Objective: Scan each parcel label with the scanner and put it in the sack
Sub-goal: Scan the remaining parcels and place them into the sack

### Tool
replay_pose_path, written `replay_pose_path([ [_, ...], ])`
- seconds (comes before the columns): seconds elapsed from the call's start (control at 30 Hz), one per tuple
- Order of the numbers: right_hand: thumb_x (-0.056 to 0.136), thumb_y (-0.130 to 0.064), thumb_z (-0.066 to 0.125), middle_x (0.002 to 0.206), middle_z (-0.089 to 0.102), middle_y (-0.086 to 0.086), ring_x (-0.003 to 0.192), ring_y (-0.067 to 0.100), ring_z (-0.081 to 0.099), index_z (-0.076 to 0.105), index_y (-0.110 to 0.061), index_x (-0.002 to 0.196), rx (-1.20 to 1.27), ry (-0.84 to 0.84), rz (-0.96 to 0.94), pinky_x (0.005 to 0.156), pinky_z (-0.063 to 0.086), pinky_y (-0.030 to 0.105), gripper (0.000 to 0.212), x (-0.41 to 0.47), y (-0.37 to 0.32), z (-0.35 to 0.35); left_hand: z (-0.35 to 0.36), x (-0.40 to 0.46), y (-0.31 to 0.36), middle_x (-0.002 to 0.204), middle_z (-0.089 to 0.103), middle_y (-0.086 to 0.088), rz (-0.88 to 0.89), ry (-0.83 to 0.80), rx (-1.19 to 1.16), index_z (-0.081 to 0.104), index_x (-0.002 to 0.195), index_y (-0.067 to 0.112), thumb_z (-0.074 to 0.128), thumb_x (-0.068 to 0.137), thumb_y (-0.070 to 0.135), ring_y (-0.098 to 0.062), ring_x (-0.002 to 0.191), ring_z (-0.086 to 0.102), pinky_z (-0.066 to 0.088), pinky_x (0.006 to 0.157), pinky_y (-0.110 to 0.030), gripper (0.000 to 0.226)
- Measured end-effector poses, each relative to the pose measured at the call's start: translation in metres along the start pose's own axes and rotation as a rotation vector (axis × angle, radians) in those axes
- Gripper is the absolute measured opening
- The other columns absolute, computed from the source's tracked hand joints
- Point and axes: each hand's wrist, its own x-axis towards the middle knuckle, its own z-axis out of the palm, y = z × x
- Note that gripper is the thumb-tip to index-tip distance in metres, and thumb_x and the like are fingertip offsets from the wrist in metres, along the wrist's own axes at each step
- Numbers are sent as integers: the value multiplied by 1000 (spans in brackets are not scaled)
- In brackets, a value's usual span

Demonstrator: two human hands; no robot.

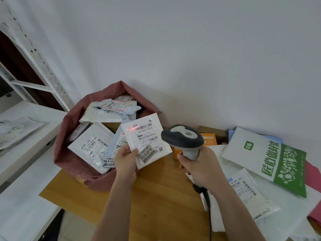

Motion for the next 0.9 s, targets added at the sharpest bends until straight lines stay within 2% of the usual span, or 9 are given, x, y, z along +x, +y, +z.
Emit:
replay_pose_path([
  [0.1,86,-29,71,57,62,-12,54,-3,62,57,-28,71,15,-7,16,54,48,14,21,-2,-2,-3,0,0,-2,113,68,-12,-11,4,-7,60,100,14,60,93,1,-34,102,67,54,87,-59,15],
  [0.3,87,-28,70,58,60,-10,45,-1,58,57,-23,73,0,-56,49,50,43,11,20,-8,-8,-11,-1,0,-4,113,68,-9,-14,25,-26,59,104,15,60,93,3,-30,99,68,55,86,-57,16],
  [0.5,88,-28,69,61,63,-7,46,1,58,60,-21,76,-3,-73,36,56,51,15,17,-11,-18,-11,-5,2,-3,105,70,-7,-20,20,-58,60,100,15,60,93,1,-31,98,69,55,86,-57,15],
  [0.57,88,-28,68,64,64,-5,49,5,59,60,-20,78,-8,-91,33,58,53,18,16,-11,-23,-8,-9,4,-3,110,69,-9,-28,23,-71,59,105,14,60,93,2,-31,99,68,55,87,-56,17],
  [0.73,88,-29,68,67,66,-5,49,2,58,61,-21,84,-39,-101,0,54,48,13,11,-13,-33,6,-22,11,-1,113,69,-13,-36,19,-97,59,104,11,60,93,1,-34,99,68,54,86,-57,15],
  [0.83,89,-30,67,69,67,-5,49,2,58,61,-22,86,-43,-128,12,53,45,12,10,-12,-38,16,-35,18,2,106,69,-10,-3,61,-111,59,106,8,59,93,0,-27,91,70,59,74,-45,15],
  [0.9,89,-30,67,67,66,-7,48,1,58,60,-23,84,-73,-145,17,52,43,11,12,-12,-41,21,-45,23,5,99,69,-7,34,112,-140,60,99,10,58,93,-2,-21,83,70,59,62,-34,14],
])
